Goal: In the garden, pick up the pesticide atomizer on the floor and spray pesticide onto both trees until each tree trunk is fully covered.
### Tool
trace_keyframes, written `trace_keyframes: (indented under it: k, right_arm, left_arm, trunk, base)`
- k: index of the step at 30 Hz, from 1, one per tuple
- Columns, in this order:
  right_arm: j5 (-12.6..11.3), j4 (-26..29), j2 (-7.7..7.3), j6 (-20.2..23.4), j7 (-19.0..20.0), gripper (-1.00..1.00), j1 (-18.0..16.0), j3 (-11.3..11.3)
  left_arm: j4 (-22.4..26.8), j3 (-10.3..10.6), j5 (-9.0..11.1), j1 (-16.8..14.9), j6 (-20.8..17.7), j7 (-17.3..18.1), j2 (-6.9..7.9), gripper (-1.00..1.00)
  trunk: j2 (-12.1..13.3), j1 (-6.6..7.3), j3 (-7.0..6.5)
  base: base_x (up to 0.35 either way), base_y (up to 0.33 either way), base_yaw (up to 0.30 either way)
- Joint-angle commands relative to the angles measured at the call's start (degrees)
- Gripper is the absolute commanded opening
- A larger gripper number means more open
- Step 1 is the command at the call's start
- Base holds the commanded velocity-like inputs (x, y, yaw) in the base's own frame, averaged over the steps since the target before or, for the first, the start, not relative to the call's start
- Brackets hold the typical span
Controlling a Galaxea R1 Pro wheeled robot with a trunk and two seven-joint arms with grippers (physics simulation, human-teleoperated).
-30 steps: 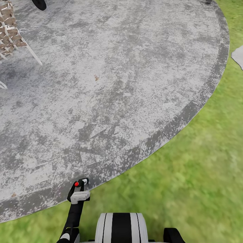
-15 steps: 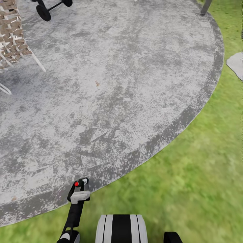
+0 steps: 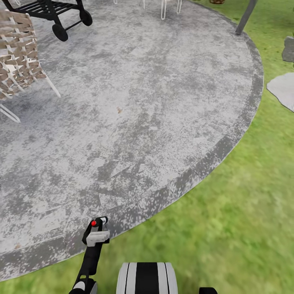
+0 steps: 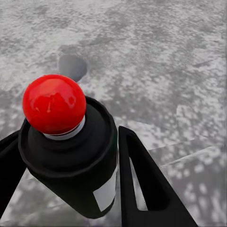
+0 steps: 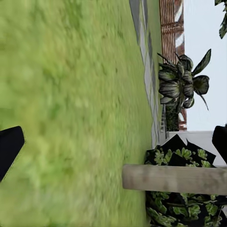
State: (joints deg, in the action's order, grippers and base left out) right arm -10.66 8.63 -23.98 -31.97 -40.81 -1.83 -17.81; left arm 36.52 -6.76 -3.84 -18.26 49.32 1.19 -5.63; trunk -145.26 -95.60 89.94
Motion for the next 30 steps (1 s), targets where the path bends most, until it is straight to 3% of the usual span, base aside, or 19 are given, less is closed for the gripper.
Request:
trace_keyframes:
  k: [1,7,10,12,15,17,18,19,22,30]
  right_arm:
    - [-0.6,0.0,0.04,-0.2,-0.1,1.00,0.0,0.4]
    - [-0.7,0.2,1.10,-0.2,0.1,1.00,0.0,0.5]
    - [-0.7,0.2,1.22,-0.2,2.0,1.00,0.0,0.5]
    - [-0.7,0.2,1.28,-0.2,8.3,1.00,0.0,0.4]
    - [-0.7,0.2,1.29,-0.2,11.5,1.00,0.0,0.4]
    - [-0.7,0.3,1.58,-0.2,16.1,1.00,0.0,0.4]
    - [-0.7,0.3,1.77,-0.2,17.3,1.00,0.0,0.4]
    - [-0.7,0.3,2.40,-0.2,20.9,1.00,0.0,0.4]
    - [-0.7,0.3,3.08,-0.2,24.8,1.00,0.0,0.4]
    - [-0.7,0.3,3.51,-0.2,26.8,1.00,-0.1,0.3]
  left_arm:
    - [0.0,-0.4,-0.4,0.0,0.0,0.1,-0.08,-1.00]
    - [-0.1,-0.4,-0.5,-0.4,-0.9,0.2,-0.97,-1.00]
    - [-0.2,-0.4,-0.5,-1.1,-3.1,0.2,-1.38,-1.00]
    - [0.7,-0.4,-0.5,-1.8,-12.2,0.2,-1.57,-1.00]
    - [1.7,-0.4,-0.4,-2.5,-15.9,0.2,-1.62,-1.00]
    - [2.4,-0.4,-0.4,-3.2,-18.7,0.2,-1.70,-1.00]
    - [2.5,-0.4,-0.5,-3.2,-18.9,0.2,-1.71,-1.00]
    - [2.4,-0.4,-0.5,-3.4,-19.7,0.2,-1.75,-1.00]
    - [2.2,-0.4,-0.5,-3.5,-21.4,0.2,-1.81,-1.00]
    - [1.5,-0.5,-0.5,-3.5,-22.5,0.2,-1.72,-1.00]
  trunk:
    - [0.0,0.03,-0.20]
    - [0.1,0.19,-1.53]
    - [0.1,0.27,-2.19]
    - [0.2,0.32,-2.64]
    - [0.2,0.39,-3.30]
    - [0.2,0.45,-3.75]
    - [0.2,0.47,-3.97]
    - [0.2,0.50,-4.19]
    - [0.3,0.57,-4.85]
    - [0.4,0.78,-6.63]
  base:
    - [0.000,0.000,0.000]
    - [0.000,0.000,0.000]
    - [0.000,0.000,0.000]
    - [0.000,0.000,0.000]
    - [0.000,0.000,0.000]
    - [0.000,0.000,0.000]
    - [0.000,0.000,0.000]
    - [0.000,0.000,0.000]
    - [0.000,0.000,0.000]
    - [0.000,0.000,0.000]
